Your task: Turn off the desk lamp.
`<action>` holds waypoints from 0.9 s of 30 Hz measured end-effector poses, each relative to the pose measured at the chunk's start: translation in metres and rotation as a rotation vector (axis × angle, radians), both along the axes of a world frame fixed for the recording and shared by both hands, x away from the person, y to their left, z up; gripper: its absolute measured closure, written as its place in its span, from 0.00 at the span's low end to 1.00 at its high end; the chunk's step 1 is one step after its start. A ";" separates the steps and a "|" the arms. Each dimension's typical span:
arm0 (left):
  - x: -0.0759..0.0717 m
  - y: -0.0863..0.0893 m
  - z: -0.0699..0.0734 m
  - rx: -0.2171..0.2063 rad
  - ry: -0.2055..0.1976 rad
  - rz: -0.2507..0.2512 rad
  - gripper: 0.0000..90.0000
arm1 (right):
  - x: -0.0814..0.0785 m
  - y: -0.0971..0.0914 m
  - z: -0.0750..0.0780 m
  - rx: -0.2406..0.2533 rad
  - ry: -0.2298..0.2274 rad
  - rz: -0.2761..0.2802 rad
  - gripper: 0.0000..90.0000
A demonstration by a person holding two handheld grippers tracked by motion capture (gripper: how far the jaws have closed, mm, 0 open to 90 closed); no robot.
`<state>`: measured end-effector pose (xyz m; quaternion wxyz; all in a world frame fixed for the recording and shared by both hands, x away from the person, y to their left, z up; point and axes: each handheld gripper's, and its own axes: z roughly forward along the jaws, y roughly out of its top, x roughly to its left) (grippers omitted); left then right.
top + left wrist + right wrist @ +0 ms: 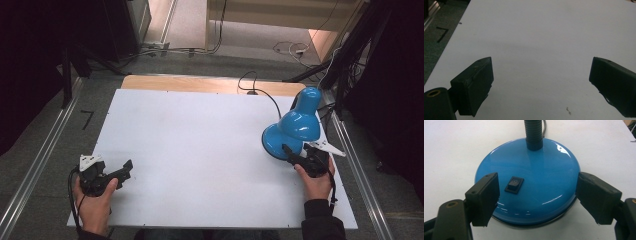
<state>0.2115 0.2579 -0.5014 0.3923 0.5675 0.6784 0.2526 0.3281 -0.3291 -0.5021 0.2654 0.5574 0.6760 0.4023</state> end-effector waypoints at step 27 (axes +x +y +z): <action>0.000 0.001 0.000 -0.001 0.000 0.004 0.07 | -0.018 -0.005 0.009 0.005 -0.010 0.013 0.20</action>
